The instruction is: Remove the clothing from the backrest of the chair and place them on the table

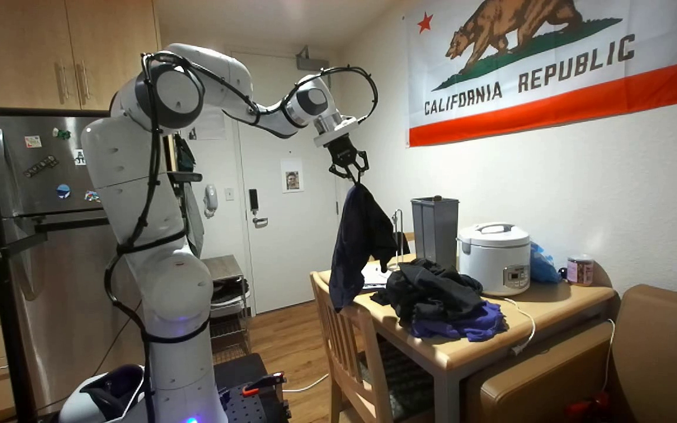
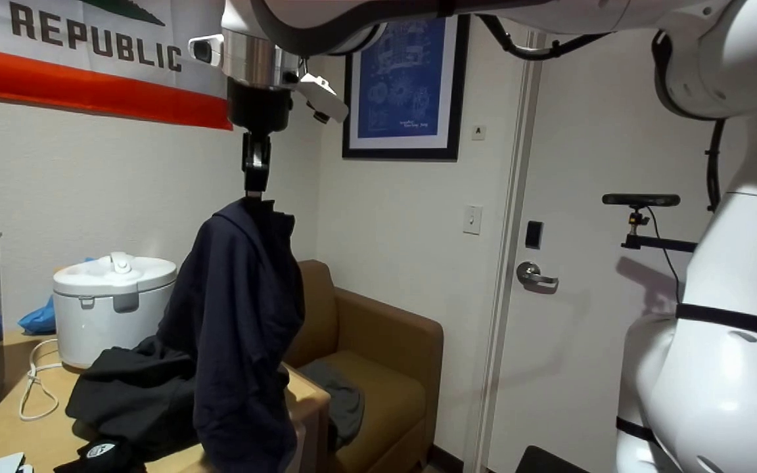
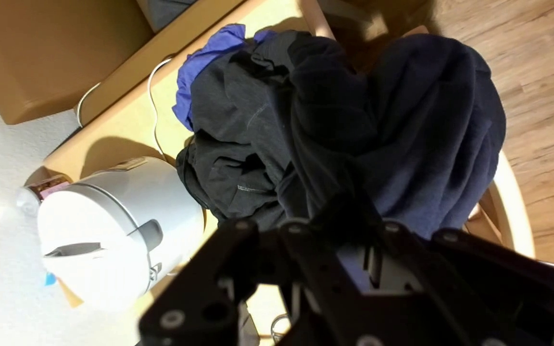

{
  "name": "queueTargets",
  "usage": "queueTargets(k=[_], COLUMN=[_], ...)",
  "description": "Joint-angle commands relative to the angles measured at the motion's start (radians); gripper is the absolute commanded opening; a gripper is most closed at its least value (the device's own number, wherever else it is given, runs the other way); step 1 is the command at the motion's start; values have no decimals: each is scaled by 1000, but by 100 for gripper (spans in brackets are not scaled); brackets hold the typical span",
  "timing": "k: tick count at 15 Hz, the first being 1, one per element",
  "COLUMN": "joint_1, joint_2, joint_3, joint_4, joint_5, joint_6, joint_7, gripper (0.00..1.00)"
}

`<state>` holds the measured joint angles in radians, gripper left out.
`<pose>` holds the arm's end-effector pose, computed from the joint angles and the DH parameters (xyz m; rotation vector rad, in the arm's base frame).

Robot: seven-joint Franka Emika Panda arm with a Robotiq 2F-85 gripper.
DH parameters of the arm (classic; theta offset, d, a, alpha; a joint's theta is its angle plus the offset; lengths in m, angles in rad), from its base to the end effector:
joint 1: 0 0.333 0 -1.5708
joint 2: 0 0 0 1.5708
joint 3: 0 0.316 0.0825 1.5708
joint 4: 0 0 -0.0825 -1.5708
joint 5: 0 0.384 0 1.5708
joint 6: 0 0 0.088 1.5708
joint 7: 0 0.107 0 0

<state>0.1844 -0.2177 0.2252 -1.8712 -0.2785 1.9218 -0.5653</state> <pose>0.4771 0.1988 0.6305 2.4162 1.3801 0.3294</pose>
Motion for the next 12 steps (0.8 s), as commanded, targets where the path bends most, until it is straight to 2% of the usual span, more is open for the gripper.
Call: queueTargets(k=[1, 2, 3, 8, 12], joint_1=[17, 17, 17, 5, -4], joint_2=[3, 3, 3, 21, 55], joint_3=[-13, -13, -13, -28, -45], joint_4=[5, 5, 5, 45, 120], joint_5=[-5, -5, -5, -29, -75], joint_6=[-5, -5, -5, 49, 84], joint_7=[4, 4, 4, 1, -9], gripper=[7, 7, 3, 2, 2])
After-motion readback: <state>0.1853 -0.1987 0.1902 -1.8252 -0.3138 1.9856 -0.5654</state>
